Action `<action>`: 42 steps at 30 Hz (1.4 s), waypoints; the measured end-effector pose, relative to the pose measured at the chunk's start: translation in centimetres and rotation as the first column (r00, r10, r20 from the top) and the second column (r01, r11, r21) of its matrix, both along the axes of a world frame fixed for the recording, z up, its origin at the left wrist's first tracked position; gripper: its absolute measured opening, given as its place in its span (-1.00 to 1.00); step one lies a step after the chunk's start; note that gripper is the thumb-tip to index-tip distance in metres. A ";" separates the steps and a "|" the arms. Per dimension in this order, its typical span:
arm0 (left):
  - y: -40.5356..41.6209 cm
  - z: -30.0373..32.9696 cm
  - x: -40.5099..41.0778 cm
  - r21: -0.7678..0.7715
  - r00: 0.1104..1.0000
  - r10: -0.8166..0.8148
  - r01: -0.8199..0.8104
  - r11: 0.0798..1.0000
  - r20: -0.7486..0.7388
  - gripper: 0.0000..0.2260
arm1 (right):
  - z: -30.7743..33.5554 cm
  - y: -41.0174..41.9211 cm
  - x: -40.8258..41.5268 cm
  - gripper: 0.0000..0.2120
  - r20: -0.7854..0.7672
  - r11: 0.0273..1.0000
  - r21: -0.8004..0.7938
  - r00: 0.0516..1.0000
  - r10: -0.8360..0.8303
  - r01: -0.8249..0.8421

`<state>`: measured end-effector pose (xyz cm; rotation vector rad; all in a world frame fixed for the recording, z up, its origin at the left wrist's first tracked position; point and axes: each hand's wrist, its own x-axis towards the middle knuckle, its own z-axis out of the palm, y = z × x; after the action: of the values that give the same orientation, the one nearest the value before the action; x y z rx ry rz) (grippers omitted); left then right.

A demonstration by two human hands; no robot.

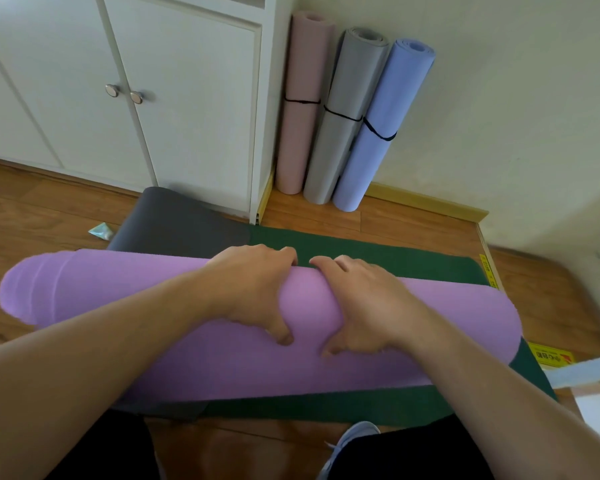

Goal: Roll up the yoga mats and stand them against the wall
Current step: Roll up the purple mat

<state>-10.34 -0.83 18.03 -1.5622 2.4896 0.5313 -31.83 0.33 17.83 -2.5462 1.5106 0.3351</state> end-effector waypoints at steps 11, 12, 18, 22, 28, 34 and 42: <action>1.3 -1.2 -1.0 -0.187 0.983 -0.107 0.134 0.973 0.151 0.12 | 0.7 -0.8 -0.5 -0.02 0.095 0.992 0.093 0.991 -0.097 0.088; 1.3 -1.3 -1.1 -0.202 0.985 -0.106 0.131 0.971 0.133 0.05 | 0.7 -0.7 -0.6 0.00 0.106 0.989 0.114 0.989 -0.104 0.092; 0.1 -0.4 -0.2 -0.080 1.000 -0.016 0.015 0.997 -0.006 -0.15 | 0.4 -0.4 -0.6 0.33 0.008 1.000 0.016 1.000 -0.019 0.019; 0.1 -0.1 0.3 0.040 1.000 0.014 -0.013 0.999 -0.018 -0.14 | 0.1 -0.5 0.0 0.05 0.004 0.999 -0.029 1.000 0.017 -0.017; 1.5 -1.5 -1.2 -0.193 0.986 -0.104 0.128 0.973 0.129 0.20 | 0.7 -0.9 -0.3 0.00 0.046 0.999 -0.021 0.998 -0.049 0.050; 0.8 -1.8 -1.5 -0.236 0.991 -0.092 0.112 0.965 0.096 -0.08 | 0.7 -0.4 -0.5 0.16 0.070 0.994 0.068 0.994 -0.090 0.085; 0.1 -0.4 0.3 0.006 1.000 0.023 -0.023 1.000 -0.001 -0.15 | 0.2 -0.5 0.1 0.05 -0.009 0.996 -0.078 0.999 0.031 -0.032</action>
<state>-10.03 -0.69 17.66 -1.5908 2.4710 0.5425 -31.73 -0.13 18.02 -2.6340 1.5168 0.2955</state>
